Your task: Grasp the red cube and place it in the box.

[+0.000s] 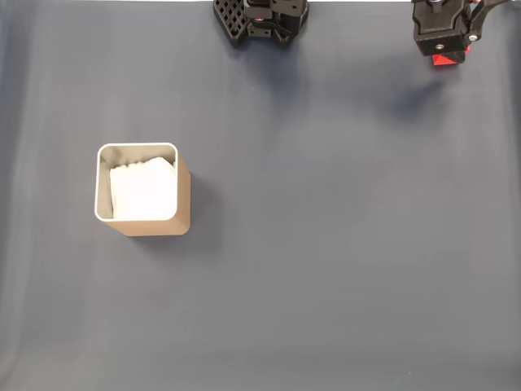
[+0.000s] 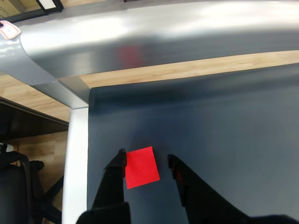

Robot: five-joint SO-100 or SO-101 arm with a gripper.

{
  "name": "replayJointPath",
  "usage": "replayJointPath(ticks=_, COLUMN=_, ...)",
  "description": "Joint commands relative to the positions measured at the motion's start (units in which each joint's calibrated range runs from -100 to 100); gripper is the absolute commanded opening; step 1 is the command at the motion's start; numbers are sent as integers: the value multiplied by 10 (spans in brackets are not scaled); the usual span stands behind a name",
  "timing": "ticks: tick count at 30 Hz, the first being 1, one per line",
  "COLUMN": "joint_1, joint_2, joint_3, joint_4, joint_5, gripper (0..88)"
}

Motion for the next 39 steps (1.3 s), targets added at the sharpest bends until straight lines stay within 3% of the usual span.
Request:
replayJointPath(ticks=1, joint_1=-3, joint_2=-1, joint_3=-34, joint_4=10, joint_5=2, gripper=217)
replayJointPath(ticks=23, joint_1=-38, joint_2=-11, joint_3=-39, joint_4=16, joint_5=-29, gripper=357)
replayJointPath(ticks=39, joint_1=-30, joint_2=-11, joint_3=35, joint_4=-40, joint_5=-21, gripper=378)
